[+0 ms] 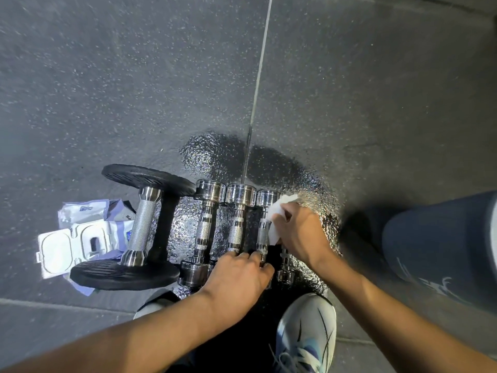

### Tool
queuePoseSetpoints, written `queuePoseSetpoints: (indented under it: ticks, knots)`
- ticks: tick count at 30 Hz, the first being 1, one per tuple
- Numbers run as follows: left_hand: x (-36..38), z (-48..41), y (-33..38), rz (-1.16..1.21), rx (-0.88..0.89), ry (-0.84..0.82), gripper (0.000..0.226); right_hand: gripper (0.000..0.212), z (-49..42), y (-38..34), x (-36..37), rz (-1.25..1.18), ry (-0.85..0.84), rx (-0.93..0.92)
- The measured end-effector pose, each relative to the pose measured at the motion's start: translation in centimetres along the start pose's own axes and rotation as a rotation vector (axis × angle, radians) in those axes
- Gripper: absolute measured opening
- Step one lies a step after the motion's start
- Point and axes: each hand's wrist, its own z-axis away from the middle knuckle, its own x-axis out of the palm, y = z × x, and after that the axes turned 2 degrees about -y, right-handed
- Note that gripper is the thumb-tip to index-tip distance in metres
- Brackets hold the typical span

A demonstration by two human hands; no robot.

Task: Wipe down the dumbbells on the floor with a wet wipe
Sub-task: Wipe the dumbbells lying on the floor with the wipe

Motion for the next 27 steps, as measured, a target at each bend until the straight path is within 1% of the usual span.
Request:
queuePoseSetpoints:
  ticks: [3,7,12,15,18,23,25,27]
  knots:
    - [-0.1,0.0,0.1,0.002,-0.005,-0.001,0.04,0.024,0.0,0.2,0.1,0.045,-0.009,-0.051]
    - [-0.2,0.0,0.1,-0.016,0.001,-0.007,0.044,0.023,-2.1,-0.2,-0.7,0.039,0.001,-0.021]
    - [-0.1,0.0,0.1,-0.013,-0.001,-0.004,0.043,0.023,-0.8,0.1,0.0,0.085,-0.045,-0.051]
    - [-0.1,-0.1,0.1,-0.02,0.002,-0.003,0.045,0.026,-0.5,-0.1,-0.2,0.095,-0.084,-0.07]
    - [0.1,-0.1,0.0,-0.024,0.002,-0.01,0.048,0.031,-1.9,-0.5,-1.2,0.151,-0.029,-0.124]
    - [0.3,-0.2,0.0,-0.018,0.006,-0.005,0.05,0.033,-4.4,-1.3,-1.0,0.259,0.033,-0.072]
    - [0.4,-0.1,0.0,-0.015,0.007,0.001,0.051,0.031,-4.6,-1.1,-0.9,0.203,0.006,-0.047]
    - [0.3,0.0,0.0,-0.006,0.006,0.003,0.052,0.031,-3.7,-0.7,-0.7,0.057,-0.031,-0.021]
